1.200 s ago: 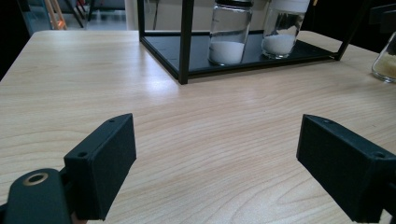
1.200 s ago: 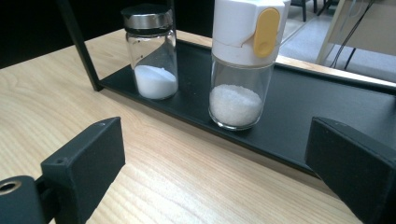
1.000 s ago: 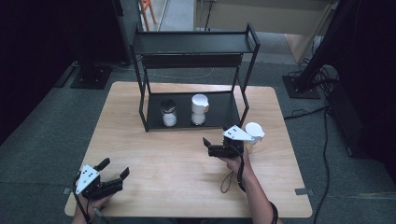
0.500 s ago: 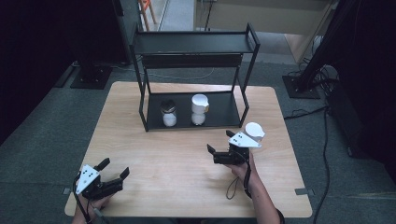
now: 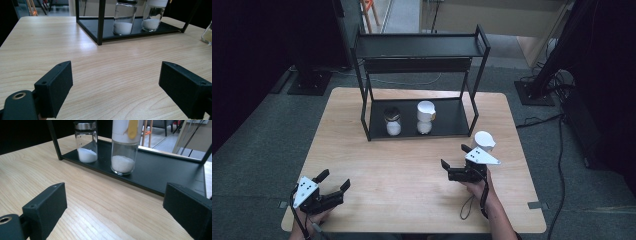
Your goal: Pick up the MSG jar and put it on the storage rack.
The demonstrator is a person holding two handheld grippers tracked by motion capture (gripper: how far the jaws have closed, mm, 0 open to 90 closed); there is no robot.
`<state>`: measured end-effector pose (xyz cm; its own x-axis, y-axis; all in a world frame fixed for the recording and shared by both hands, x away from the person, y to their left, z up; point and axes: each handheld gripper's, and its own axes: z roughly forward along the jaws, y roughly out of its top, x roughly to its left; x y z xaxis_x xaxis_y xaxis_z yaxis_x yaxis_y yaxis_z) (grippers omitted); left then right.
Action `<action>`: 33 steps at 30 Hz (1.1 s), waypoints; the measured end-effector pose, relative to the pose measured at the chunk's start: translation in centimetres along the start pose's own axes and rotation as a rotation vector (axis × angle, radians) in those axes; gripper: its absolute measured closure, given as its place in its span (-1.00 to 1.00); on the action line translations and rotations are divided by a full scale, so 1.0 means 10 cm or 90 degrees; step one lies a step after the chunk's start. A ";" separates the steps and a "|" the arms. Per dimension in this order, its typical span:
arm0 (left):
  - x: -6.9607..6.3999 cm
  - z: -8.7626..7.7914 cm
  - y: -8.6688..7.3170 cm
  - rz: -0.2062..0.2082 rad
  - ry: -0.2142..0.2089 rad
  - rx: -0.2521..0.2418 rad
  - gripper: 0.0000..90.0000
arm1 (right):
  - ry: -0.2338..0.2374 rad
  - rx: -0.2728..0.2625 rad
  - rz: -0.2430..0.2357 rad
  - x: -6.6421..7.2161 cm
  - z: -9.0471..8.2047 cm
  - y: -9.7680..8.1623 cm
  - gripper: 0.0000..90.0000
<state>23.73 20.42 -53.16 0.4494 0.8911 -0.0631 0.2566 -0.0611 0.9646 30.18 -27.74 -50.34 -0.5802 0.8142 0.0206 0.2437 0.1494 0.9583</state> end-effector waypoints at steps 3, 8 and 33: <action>0.00 0.00 0.00 -0.004 0.000 -0.003 -0.73 | -0.003 0.001 0.000 -0.02 -0.04 -0.02 -0.89; 0.02 -0.01 0.00 -0.018 0.005 -0.010 -0.73 | -0.013 0.001 0.010 -0.08 -0.16 -0.07 -0.89; 0.03 0.00 0.00 -0.017 0.001 -0.006 -0.73 | -0.054 0.010 0.010 -0.25 -0.48 -0.21 -0.89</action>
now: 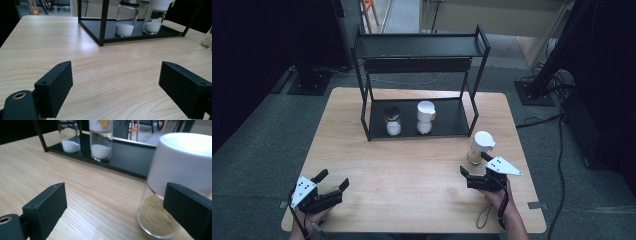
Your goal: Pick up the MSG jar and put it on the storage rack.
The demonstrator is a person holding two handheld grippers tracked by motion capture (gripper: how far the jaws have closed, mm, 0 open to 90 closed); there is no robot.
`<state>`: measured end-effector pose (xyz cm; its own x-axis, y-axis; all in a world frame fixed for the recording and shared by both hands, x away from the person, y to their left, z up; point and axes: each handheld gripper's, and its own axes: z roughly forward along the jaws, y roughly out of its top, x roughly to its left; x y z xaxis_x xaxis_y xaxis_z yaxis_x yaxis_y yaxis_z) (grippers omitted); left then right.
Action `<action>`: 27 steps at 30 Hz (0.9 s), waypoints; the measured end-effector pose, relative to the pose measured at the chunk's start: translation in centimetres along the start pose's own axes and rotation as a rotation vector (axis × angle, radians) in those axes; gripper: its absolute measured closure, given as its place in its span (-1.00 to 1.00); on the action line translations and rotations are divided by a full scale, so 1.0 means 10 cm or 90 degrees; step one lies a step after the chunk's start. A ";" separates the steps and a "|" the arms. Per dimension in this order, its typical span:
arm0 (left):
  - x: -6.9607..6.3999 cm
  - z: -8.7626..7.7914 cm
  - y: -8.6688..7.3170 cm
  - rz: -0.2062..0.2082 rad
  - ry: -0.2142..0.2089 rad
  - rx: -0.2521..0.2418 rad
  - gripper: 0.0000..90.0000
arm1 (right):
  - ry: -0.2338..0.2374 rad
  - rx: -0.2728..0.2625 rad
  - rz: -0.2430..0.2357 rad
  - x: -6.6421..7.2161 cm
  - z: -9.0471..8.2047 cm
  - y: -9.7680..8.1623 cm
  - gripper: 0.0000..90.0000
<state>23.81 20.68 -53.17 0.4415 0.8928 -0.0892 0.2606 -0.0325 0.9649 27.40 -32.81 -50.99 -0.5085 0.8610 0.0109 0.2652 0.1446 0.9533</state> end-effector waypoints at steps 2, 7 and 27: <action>0.00 0.00 0.00 0.002 0.001 0.001 -0.73 | -0.009 0.000 0.006 -0.06 -0.07 -0.04 -0.89; -0.01 0.01 0.00 0.008 0.002 0.004 -0.73 | -0.022 0.002 0.009 -0.13 -0.18 -0.07 -0.89; -0.02 0.01 0.00 0.015 0.004 0.006 -0.73 | -0.079 0.010 0.033 -0.38 -0.56 -0.29 -0.89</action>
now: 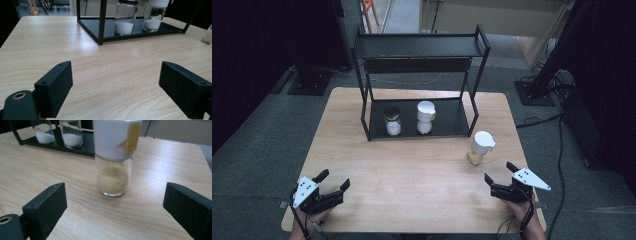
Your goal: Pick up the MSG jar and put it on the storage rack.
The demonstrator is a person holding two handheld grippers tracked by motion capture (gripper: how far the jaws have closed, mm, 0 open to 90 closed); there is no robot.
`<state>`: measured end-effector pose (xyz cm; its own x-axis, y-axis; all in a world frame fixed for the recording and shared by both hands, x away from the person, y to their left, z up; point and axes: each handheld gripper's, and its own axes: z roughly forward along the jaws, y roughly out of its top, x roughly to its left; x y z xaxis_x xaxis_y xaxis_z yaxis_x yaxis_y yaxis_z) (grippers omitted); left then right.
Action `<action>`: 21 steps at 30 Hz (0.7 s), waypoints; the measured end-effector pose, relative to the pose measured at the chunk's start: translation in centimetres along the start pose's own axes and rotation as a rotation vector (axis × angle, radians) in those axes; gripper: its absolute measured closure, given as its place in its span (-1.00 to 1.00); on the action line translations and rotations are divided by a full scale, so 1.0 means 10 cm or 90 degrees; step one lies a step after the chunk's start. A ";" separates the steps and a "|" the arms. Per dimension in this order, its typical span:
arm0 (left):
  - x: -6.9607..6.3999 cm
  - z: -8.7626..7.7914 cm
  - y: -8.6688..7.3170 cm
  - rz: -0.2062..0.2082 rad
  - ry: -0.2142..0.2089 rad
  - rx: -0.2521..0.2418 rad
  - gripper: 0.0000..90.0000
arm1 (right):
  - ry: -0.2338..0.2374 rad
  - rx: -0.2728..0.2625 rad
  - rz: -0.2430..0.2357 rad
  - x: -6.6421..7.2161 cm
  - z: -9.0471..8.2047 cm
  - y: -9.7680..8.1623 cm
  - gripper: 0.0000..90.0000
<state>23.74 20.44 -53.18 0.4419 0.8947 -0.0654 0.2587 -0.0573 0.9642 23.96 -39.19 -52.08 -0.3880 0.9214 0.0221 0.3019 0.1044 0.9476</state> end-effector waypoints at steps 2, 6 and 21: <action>0.00 0.00 0.00 0.000 0.000 0.000 -0.73 | -0.003 0.000 0.001 -0.01 -0.01 -0.01 -0.89; 0.00 0.00 0.00 0.000 0.001 0.000 -0.73 | -0.017 0.001 0.005 -0.08 -0.09 -0.05 -0.89; 0.00 0.00 0.00 0.002 0.003 0.000 -0.73 | -0.051 0.016 0.012 -0.28 -0.33 -0.21 -0.89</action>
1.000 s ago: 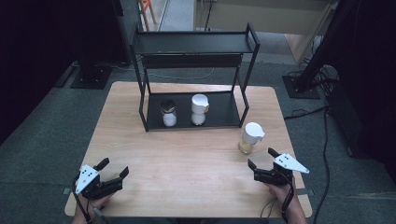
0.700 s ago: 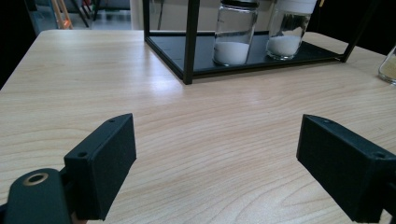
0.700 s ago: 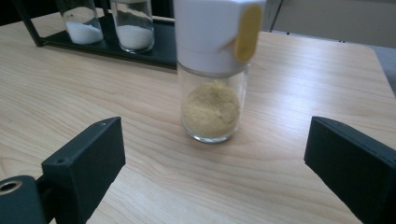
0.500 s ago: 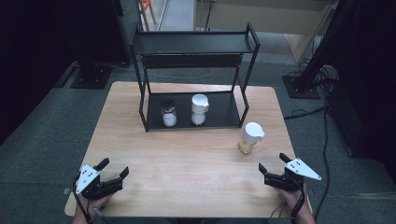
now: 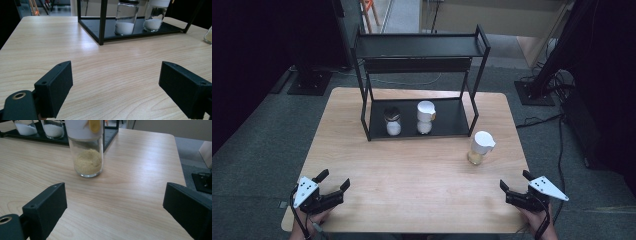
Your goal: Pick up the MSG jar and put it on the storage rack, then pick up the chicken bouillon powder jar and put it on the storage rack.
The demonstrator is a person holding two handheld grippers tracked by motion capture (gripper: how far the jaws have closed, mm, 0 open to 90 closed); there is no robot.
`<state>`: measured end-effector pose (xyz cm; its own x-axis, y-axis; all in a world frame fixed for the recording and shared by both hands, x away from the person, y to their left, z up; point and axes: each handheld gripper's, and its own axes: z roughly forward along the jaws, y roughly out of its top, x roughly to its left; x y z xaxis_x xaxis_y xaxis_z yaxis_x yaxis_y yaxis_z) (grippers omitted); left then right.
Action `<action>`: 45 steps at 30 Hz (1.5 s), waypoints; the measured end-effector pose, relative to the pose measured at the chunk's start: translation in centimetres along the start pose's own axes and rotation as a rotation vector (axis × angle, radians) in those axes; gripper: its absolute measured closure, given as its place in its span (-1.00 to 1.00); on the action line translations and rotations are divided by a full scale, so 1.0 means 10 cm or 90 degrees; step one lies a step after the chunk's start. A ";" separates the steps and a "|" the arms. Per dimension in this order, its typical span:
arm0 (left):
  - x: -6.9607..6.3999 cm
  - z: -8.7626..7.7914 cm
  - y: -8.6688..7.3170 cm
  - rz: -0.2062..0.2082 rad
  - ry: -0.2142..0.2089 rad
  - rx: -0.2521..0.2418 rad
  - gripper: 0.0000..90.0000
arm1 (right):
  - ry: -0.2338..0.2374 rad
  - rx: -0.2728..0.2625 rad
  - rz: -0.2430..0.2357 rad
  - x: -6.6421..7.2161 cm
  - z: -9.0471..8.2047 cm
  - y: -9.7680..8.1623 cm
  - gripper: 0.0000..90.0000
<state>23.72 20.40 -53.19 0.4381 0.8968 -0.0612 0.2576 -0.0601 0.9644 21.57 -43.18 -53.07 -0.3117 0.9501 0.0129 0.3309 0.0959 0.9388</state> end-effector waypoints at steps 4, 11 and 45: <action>0.00 0.00 0.00 -0.001 0.001 0.000 -0.73 | -0.006 0.004 0.002 -0.05 -0.04 -0.04 -0.89; 0.00 0.00 0.00 -0.001 0.004 0.001 -0.73 | -0.017 0.006 0.017 -0.15 -0.13 -0.11 -0.89; 0.00 0.00 0.00 -0.002 -0.001 0.001 -0.73 | 0.034 -0.009 -0.036 0.14 0.22 0.32 -0.89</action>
<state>23.77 20.42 -53.19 0.4388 0.8962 -0.0650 0.2605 -0.0576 0.9637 24.16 -40.88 -50.76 -0.3772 0.9259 -0.0221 0.2992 0.1444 0.9432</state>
